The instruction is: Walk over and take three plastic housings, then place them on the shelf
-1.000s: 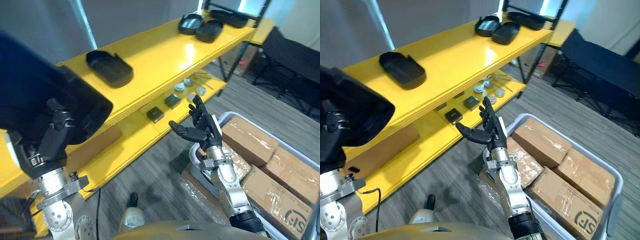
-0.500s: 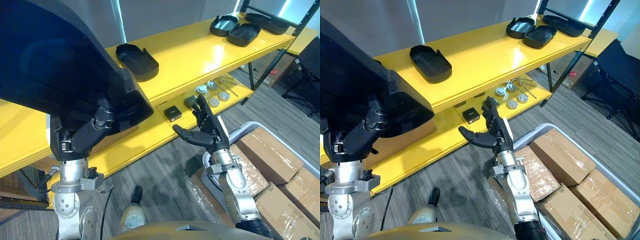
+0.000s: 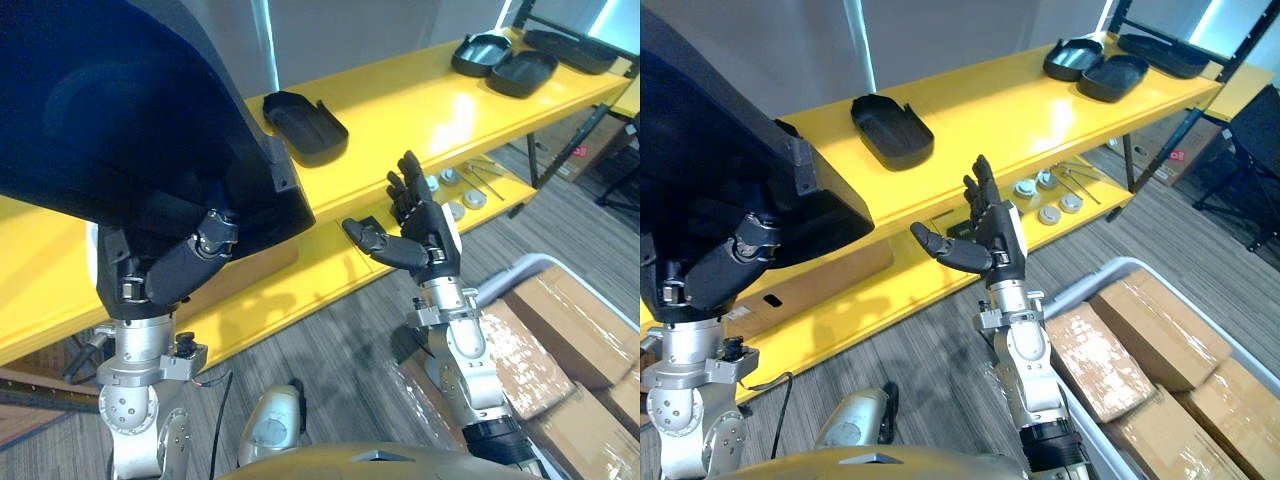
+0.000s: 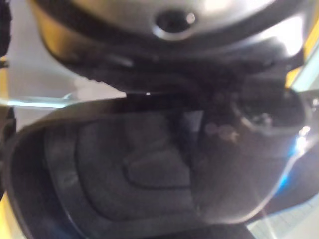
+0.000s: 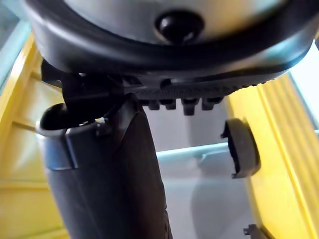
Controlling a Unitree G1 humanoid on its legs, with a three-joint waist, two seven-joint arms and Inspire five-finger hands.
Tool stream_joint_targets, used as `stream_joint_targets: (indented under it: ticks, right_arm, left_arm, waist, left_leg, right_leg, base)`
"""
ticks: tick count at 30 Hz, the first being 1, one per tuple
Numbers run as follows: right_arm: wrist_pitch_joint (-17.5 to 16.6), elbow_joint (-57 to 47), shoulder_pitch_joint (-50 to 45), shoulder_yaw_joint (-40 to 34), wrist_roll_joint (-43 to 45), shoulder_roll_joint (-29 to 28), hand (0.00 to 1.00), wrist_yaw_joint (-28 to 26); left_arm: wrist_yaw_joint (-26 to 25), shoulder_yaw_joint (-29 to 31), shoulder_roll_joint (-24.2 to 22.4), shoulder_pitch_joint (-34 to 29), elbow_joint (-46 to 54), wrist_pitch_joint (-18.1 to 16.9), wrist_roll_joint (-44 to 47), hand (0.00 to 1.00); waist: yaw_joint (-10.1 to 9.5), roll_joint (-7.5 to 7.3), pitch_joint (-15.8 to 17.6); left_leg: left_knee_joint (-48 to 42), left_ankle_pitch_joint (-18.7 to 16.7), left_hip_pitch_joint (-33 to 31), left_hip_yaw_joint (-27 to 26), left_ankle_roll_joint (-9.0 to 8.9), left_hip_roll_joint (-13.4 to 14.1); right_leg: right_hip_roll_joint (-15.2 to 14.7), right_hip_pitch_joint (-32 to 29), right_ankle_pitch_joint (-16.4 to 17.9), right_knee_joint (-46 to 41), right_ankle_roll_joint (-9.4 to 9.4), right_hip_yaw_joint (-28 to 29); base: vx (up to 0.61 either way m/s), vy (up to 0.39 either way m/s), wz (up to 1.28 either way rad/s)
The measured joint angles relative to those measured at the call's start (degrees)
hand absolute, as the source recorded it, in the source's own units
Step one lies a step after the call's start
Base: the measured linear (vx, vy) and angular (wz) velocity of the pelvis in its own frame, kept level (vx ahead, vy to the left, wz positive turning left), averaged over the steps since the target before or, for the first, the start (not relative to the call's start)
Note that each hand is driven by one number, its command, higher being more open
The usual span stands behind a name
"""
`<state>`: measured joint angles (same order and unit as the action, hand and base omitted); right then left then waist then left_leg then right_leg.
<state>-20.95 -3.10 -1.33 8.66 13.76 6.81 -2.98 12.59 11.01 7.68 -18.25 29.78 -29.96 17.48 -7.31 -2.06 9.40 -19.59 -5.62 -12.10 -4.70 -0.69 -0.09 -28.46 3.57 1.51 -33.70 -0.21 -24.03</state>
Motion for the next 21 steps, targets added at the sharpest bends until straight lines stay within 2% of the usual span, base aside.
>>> stream_joint_targets:
  ticks: [1, 2, 3, 4, 5, 6, 7, 8, 10, 11, 12, 13, 15, 17, 21]
  right_arm:
    - [-0.4, 0.0, 0.5, -0.1, -0.1, -0.5, 1.00, -0.1]
    - [-1.2, 0.0, 1.5, -0.1, -0.1, -0.4, 1.00, -0.4]
    - [-1.2, 0.0, 2.1, -0.3, -0.2, -0.3, 1.00, -0.4]
    - [-1.8, -0.1, 3.7, -1.5, -0.5, -0.3, 1.00, -0.3]
    - [-2.3, -0.3, 4.3, -2.3, -0.5, -0.2, 1.00, -0.1]
    - [-2.6, -1.9, 5.0, -4.0, -0.5, 0.3, 1.00, 0.7]
    - [-3.3, -4.6, 5.2, -5.9, -0.5, 1.4, 1.00, 1.8]
    - [-3.4, -5.1, 5.3, -6.3, -0.6, 1.7, 1.00, 2.0]
    - [-4.1, -7.5, 5.8, -8.7, -1.7, 3.4, 1.00, 2.4]
    - [-5.0, -8.3, 6.4, -9.4, -1.6, 4.4, 1.00, 2.4]
    - [-5.6, -8.2, 7.3, -9.9, -1.7, 5.6, 1.00, 2.4]
    - [-5.7, -8.2, 7.5, -10.1, -1.6, 6.3, 1.00, 2.4]
    - [-5.6, -8.2, 8.1, -11.1, -1.6, 7.4, 1.00, 2.4]
    - [-5.6, -8.3, 8.0, -12.3, -1.6, 7.4, 1.00, 2.4]
    - [-5.6, -8.5, 7.7, -15.1, 1.1, 7.1, 1.00, 1.5]
  left_arm:
    - [-1.2, 1.2, 1.3, 0.1, 0.0, 0.0, -0.1, 0.00]
    - [-3.2, 2.0, 1.7, 0.4, -0.2, 0.1, -0.1, 0.00]
    - [-4.2, 2.4, 1.6, 0.5, -0.4, 0.2, -0.1, 0.00]
    - [-6.3, 2.9, 1.8, 1.3, -0.9, 0.4, -0.1, 0.00]
    - [-6.9, 2.8, 1.9, 2.2, -1.5, 0.4, -0.1, 0.00]
    - [-7.7, 2.3, 2.0, 4.7, -3.1, 0.5, 0.0, 0.00]
    - [-8.7, 1.5, 2.6, 7.7, -5.3, 0.6, -0.1, 0.00]
    - [-8.7, 1.3, 2.7, 8.1, -5.8, 0.6, 0.0, 0.00]
    - [-8.8, 1.0, 3.6, 9.3, -7.9, 1.4, 0.2, 0.00]
    - [-8.8, 1.2, 4.1, 9.2, -8.1, 1.7, 0.2, 0.00]
    - [-8.7, 0.9, 3.2, 9.0, -8.3, 1.8, 0.2, 0.00]
    - [-8.6, 0.4, 2.8, 8.8, -8.3, 2.0, 0.3, 0.00]
    - [-7.1, -0.1, 2.6, 8.8, -8.1, 2.6, 0.3, 0.00]
    - [-6.0, -0.8, 2.3, 8.8, -7.8, 2.7, 0.2, 0.00]
    - [-5.1, -2.1, 1.7, 8.6, -6.9, 2.9, 0.2, 0.00]
  waist:
    - [-0.02, 0.31, 0.2]
    - [0.18, 0.23, 0.2]
    - [0.46, 0.27, 0.3]
    - [1.42, 0.81, 0.5]
    - [1.67, 0.94, 0.5]
    - [2.41, 1.16, 0.4]
    - [4.34, 0.98, 0.3]
    - [4.61, 0.90, 0.2]
    - [5.53, 0.05, -0.4]
    - [5.51, -0.74, -0.9]
    - [4.90, 0.12, -1.5]
    - [4.34, 1.15, -1.9]
    - [4.19, 2.91, -2.9]
    - [4.21, 3.37, -3.2]
    - [4.43, 3.56, -3.4]
  left_leg:
    - [2.8, 0.7, 1.3, 0.6, 1.21, 0.5]
    - [5.2, 1.5, 3.3, 1.6, 2.38, 0.7]
    - [6.4, 1.9, 4.5, 2.2, 2.97, 0.8]
    - [9.2, 2.2, 7.3, 3.7, 3.17, 0.7]
    - [9.9, 2.2, 8.0, 4.3, 3.18, 0.6]
    - [10.9, 2.2, 8.9, 6.2, 3.17, 0.2]
    - [11.0, 2.8, 9.3, 9.3, 2.28, -0.7]
    - [11.0, 3.0, 9.4, 9.9, 2.04, -1.2]
    - [11.8, 2.7, 11.1, 13.0, 1.54, -2.9]
    - [11.5, 2.0, 11.4, 13.9, 0.42, -4.0]
    - [11.0, 0.7, 11.4, 14.4, -0.66, -3.3]
    - [10.4, 0.3, 11.1, 13.6, -1.36, -2.3]
    - [10.5, -0.4, 11.0, 8.5, -1.66, 0.6]
    - [12.5, 0.1, 12.5, 5.6, -1.68, 1.8]
    - [14.9, 0.8, 13.8, 4.5, -1.64, 1.5]
  right_leg:
    - [0.8, -3.5, 0.7, -4.4, 1.45, 2.5]
    - [3.3, -5.7, 5.7, -6.6, 2.55, 3.6]
    - [5.0, -6.2, 7.6, -6.0, 2.85, 3.8]
    - [9.5, -7.3, 10.6, -2.3, 2.50, 4.3]
    - [11.3, -8.2, 10.9, -0.5, 2.06, 5.1]
    - [14.6, -10.4, 10.9, 3.0, 2.10, 7.9]
    - [17.0, -12.1, 10.4, 6.9, 2.94, 11.9]
    - [17.1, -12.3, 10.2, 7.7, 3.23, 12.3]
    - [16.6, -12.1, 8.2, 12.6, 5.25, 12.7]
    - [16.6, -10.9, 2.6, 17.7, 4.30, 12.0]
    - [17.1, -8.9, 0.1, 20.9, 4.64, 10.2]
    - [18.2, -7.6, -0.9, 23.2, 4.33, 9.6]
    - [20.7, -3.6, -1.7, 28.7, 3.42, 6.7]
    - [21.6, -1.9, -1.7, 30.2, 3.41, 5.9]
    - [21.6, -0.7, -1.7, 31.7, 3.41, 5.5]
  base:
    - [0.24, 0.121, -0.02]
    - [0.24, 0.121, 0.04]
    - [0.29, 0.134, 0.22]
    - [0.18, 0.095, 0.32]
    - [0.31, 0.115, 0.64]
    - [0.27, 0.025, 1.20]
    - [0.27, -0.002, 1.25]
    - [0.26, -0.066, 1.46]
    - [0.26, -0.132, 1.00]
    - [0.30, -0.228, 0.75]
    - [0.28, -0.218, 0.60]
    - [0.27, -0.182, 0.45]
    - [0.21, -0.134, 0.41]
    - [0.15, -0.101, 0.27]
    - [0.08, -0.013, 0.03]
